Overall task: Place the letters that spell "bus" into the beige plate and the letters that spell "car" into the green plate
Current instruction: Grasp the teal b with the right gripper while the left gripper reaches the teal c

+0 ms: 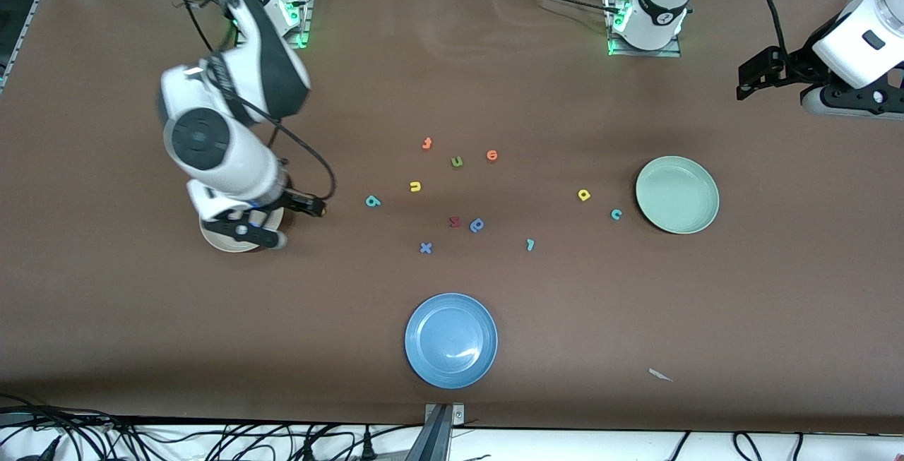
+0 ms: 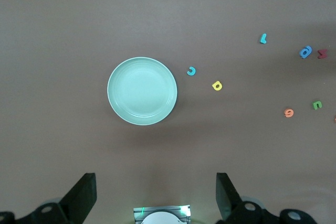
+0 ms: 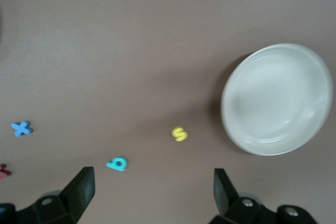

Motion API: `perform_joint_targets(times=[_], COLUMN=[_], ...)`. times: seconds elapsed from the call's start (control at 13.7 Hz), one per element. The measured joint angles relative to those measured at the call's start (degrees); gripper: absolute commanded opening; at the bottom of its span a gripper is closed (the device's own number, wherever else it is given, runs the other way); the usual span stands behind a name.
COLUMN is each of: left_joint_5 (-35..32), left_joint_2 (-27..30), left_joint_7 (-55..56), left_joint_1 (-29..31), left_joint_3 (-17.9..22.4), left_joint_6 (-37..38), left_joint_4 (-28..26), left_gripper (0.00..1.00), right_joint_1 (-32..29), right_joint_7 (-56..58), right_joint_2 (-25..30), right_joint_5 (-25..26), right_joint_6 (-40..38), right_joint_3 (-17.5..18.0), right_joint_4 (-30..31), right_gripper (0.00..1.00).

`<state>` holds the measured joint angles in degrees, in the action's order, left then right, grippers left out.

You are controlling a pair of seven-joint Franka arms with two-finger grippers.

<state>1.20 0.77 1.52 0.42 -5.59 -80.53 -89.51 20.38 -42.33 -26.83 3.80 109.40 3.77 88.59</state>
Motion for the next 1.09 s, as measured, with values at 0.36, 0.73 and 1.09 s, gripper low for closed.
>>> perform_joint_targets(times=[0.36,0.73,1.09], left_joint_5=[0.0,0.0,0.0], left_joint_2=[-7.52,-9.21,-10.55], left_joint_7=[0.0,0.0,0.02], left_joint_1=[0.07,0.05,-0.35], left_joint_3=[0.3,0.24,0.15], left_joint_6=[-0.01,-15.19,-34.09], left_joint_4=[-0.48,-11.93,-25.03], left_gripper=[1.0,1.0,1.0], right_joint_1=[4.23,6.18,6.2], right_joint_7=[-5.8,-7.4,-7.38], right_joint_2=[-8.15,-13.37,-13.52], right_joint_5=[-0.04,-3.18,-3.99], right_joint_6=[9.12,13.75,15.03], right_joint_3=[-0.03,-0.03,0.11], right_joint_4=[0.8,2.12,4.86], right_gripper=[0.99,0.93,0.69])
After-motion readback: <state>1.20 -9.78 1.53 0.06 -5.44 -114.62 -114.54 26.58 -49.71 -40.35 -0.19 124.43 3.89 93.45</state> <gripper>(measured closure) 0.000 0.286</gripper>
